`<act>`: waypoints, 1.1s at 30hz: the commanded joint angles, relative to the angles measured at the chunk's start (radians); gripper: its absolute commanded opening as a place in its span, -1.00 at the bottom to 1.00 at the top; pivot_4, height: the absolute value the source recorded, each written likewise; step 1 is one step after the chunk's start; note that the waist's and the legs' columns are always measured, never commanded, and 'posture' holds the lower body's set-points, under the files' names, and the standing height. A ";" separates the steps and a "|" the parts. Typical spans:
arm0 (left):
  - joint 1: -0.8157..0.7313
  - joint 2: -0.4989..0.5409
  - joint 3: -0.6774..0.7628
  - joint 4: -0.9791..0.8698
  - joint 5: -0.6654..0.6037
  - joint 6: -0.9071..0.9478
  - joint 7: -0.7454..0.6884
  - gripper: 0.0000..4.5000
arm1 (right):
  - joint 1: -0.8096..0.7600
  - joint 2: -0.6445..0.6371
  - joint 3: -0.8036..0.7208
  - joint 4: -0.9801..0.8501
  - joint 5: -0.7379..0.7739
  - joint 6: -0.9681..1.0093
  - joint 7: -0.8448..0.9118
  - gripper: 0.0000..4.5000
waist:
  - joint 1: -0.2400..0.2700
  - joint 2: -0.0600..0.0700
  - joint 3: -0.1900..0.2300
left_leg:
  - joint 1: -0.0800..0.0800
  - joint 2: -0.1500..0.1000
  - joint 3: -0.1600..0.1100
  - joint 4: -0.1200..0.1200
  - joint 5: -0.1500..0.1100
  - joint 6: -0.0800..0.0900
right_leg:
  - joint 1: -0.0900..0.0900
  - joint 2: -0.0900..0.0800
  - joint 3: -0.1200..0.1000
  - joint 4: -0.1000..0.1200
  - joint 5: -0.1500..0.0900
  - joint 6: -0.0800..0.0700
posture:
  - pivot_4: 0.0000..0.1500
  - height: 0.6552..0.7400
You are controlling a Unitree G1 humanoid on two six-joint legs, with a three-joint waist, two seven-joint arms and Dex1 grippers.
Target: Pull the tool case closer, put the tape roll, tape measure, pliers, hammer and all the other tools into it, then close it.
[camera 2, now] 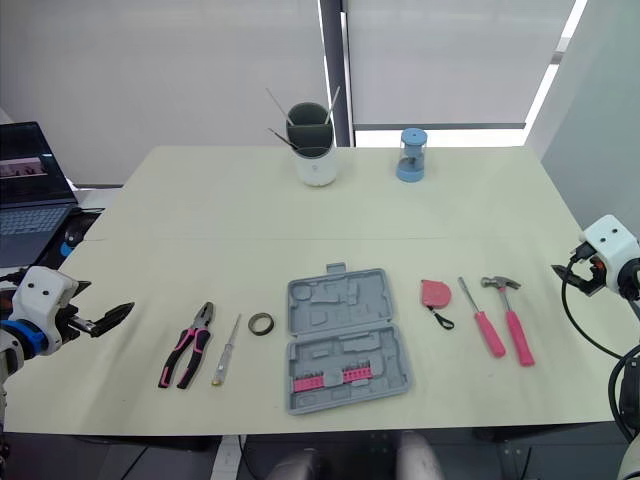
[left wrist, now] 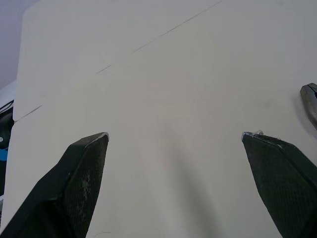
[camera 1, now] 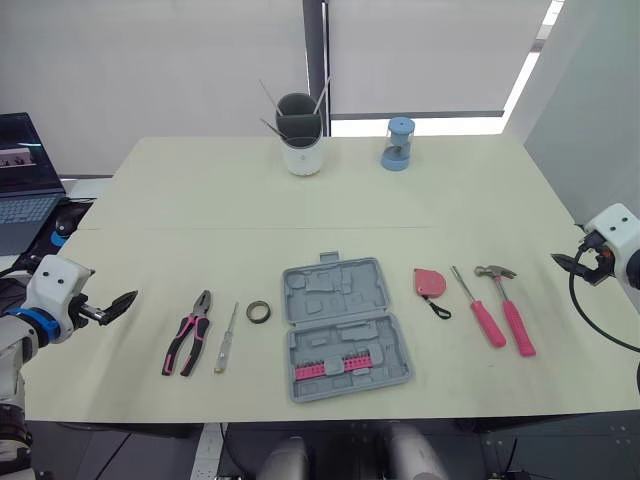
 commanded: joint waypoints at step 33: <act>-0.062 0.031 -0.001 0.068 -0.031 -0.042 -0.065 0.99 | -0.013 -0.043 -0.017 -0.058 0.028 -0.003 0.024 1.00 | 0.000 0.000 0.000 | 0.000 0.000 0.001 0.000 0.000 0.000 | 0.000 0.000 0.000 0.000 0.000 0.000 | 1.00 1.00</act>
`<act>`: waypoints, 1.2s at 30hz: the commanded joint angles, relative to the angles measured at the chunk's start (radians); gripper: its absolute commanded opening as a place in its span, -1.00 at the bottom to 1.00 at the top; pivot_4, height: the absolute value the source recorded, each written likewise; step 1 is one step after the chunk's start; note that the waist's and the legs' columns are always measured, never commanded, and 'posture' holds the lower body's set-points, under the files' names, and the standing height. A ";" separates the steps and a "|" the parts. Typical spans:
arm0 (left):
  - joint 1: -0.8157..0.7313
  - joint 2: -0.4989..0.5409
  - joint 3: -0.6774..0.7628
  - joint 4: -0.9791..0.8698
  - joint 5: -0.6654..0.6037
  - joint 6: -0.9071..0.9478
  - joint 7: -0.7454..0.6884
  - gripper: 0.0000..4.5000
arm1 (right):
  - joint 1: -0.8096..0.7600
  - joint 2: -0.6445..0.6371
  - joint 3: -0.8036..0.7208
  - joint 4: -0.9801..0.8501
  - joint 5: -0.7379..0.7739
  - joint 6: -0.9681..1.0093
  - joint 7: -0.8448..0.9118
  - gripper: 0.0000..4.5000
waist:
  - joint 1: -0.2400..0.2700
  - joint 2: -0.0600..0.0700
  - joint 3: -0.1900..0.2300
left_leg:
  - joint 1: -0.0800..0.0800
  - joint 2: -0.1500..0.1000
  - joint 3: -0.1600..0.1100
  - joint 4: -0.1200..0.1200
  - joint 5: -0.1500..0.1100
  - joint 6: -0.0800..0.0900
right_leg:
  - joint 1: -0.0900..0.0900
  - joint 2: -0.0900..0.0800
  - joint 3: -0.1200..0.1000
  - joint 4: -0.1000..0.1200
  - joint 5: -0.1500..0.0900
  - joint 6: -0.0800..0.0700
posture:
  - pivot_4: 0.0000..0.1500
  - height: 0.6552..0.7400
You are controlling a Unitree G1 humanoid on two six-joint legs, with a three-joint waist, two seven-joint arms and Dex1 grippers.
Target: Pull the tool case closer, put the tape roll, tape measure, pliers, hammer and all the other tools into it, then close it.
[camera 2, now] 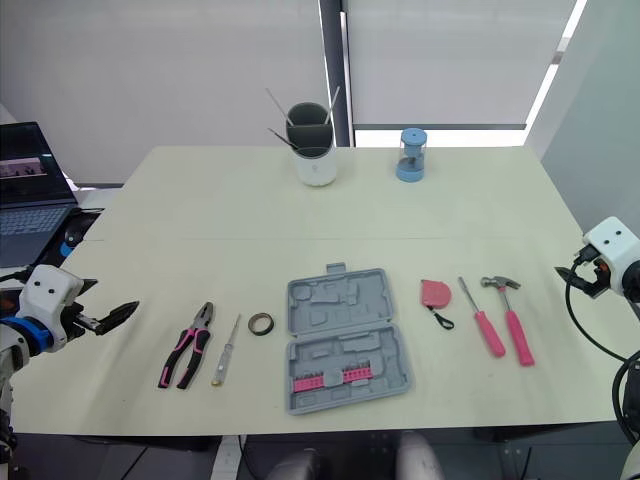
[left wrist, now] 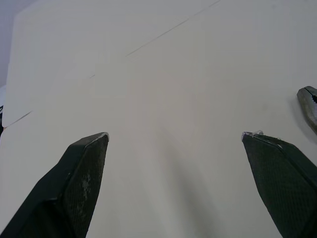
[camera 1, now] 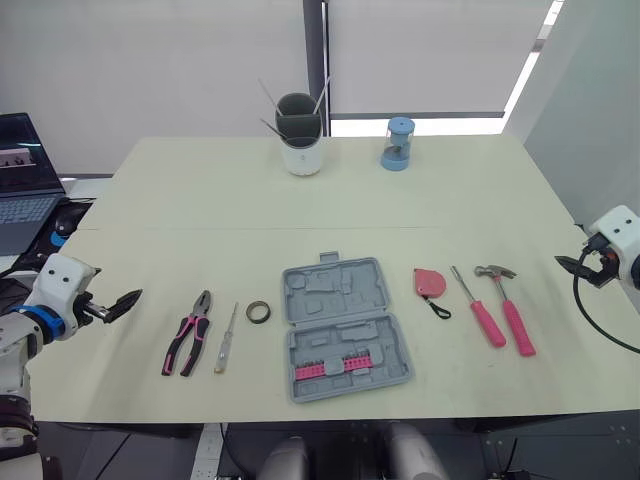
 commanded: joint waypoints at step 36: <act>0.165 -0.125 -0.476 -0.991 0.105 0.484 -0.023 -1.00 | 0.301 0.207 0.385 -1.076 -0.038 0.245 0.346 -0.99 | 0.021 0.001 0.000 | -0.001 0.001 -0.002 0.001 0.000 0.000 | 0.000 0.006 0.000 0.000 0.000 0.000 | 1.00 1.00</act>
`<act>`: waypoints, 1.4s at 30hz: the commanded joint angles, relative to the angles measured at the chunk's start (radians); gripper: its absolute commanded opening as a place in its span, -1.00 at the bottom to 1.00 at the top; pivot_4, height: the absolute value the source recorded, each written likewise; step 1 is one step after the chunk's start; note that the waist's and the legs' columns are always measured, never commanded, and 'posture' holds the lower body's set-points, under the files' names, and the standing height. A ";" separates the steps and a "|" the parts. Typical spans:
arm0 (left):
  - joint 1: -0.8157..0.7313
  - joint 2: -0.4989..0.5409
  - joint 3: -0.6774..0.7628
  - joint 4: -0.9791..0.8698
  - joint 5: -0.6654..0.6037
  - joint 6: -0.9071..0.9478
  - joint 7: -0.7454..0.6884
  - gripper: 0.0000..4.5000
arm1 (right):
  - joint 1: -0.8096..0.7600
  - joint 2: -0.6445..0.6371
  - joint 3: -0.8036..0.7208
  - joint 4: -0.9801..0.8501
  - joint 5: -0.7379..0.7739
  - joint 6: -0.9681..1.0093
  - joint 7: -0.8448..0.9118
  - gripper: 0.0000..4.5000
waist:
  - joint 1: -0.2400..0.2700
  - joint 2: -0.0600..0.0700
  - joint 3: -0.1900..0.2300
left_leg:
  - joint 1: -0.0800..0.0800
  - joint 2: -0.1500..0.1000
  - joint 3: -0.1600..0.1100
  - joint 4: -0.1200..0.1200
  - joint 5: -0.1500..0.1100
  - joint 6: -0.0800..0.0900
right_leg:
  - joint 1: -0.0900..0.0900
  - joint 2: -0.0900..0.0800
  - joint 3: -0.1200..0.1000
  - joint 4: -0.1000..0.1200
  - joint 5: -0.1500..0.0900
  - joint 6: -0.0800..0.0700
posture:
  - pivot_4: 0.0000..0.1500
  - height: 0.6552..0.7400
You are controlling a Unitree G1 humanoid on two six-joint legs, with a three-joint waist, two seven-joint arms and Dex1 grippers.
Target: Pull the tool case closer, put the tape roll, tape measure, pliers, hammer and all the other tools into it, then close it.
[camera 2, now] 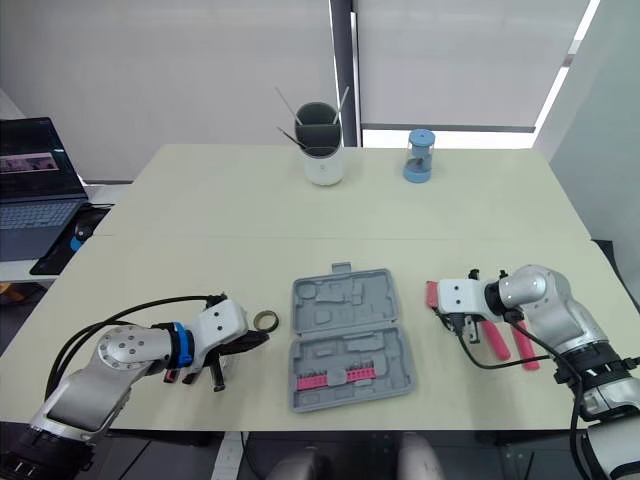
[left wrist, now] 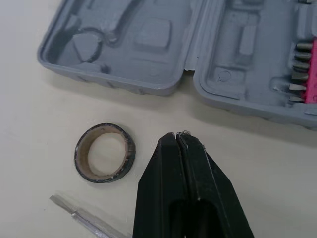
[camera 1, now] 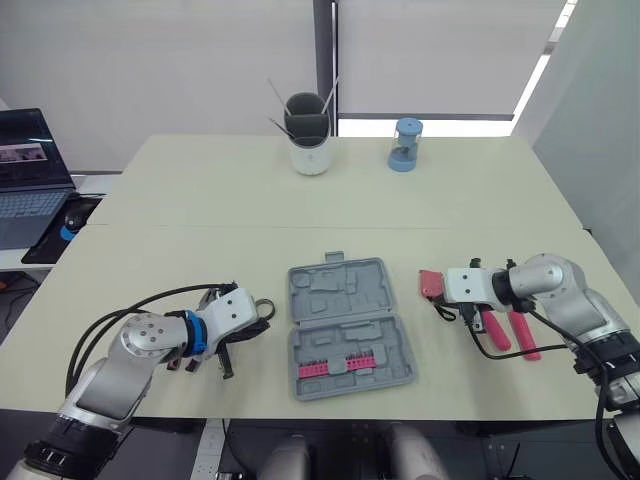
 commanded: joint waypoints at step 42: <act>-0.193 -0.253 -0.178 0.093 0.134 0.063 0.005 -1.00 | -0.036 0.158 0.101 -0.110 -0.055 0.046 0.001 -0.99 | 0.004 0.000 0.000 | -0.001 -0.001 -0.002 0.001 0.000 -0.001 | 0.000 0.000 -0.001 0.000 0.000 0.000 | 1.00 1.00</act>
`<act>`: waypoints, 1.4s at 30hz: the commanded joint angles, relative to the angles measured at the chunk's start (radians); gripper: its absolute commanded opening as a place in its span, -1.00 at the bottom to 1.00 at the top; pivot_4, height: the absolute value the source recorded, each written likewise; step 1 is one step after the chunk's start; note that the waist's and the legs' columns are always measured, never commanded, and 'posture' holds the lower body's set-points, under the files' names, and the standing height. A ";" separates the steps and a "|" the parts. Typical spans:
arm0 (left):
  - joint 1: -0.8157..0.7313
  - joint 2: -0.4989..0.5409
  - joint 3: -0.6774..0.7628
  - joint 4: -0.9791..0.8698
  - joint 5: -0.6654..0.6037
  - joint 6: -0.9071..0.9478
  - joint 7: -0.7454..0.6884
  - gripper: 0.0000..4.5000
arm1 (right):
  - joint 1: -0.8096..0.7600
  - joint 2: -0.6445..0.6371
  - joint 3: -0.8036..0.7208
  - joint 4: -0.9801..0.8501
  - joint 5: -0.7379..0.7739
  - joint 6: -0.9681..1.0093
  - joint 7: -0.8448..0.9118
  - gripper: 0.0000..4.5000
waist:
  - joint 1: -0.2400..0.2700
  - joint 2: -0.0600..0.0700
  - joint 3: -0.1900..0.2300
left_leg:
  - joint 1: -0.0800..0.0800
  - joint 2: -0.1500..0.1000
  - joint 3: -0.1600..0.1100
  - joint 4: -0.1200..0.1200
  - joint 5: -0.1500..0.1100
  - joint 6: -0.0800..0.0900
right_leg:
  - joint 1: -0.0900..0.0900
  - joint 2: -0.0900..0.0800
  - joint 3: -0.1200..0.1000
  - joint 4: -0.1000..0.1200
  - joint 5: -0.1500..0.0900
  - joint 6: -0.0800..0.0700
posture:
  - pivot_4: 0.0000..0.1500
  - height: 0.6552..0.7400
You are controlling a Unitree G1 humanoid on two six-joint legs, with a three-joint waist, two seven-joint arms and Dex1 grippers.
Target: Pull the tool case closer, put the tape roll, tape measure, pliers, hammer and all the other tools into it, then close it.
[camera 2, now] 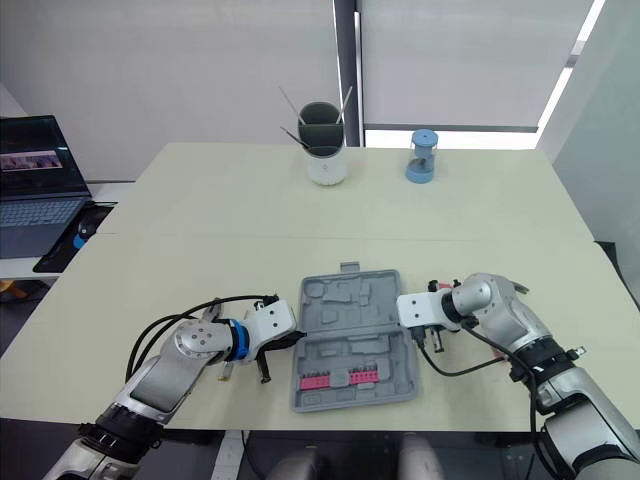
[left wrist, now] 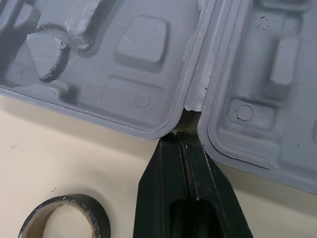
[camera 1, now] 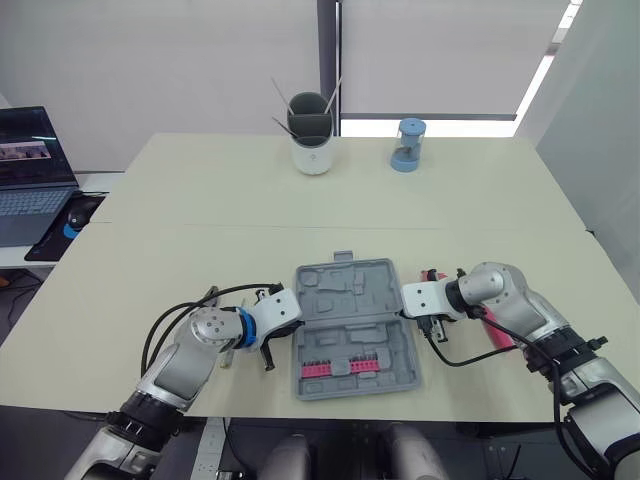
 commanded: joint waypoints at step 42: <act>0.161 0.048 -0.103 -0.256 -0.024 0.050 -0.147 -1.00 | 0.352 -0.088 -0.050 -0.556 0.093 0.280 0.036 -0.99 | 0.001 0.000 0.000 | 0.001 0.000 -0.001 0.000 0.000 0.001 | 0.002 0.000 -0.001 0.000 0.000 0.000 | 1.00 1.00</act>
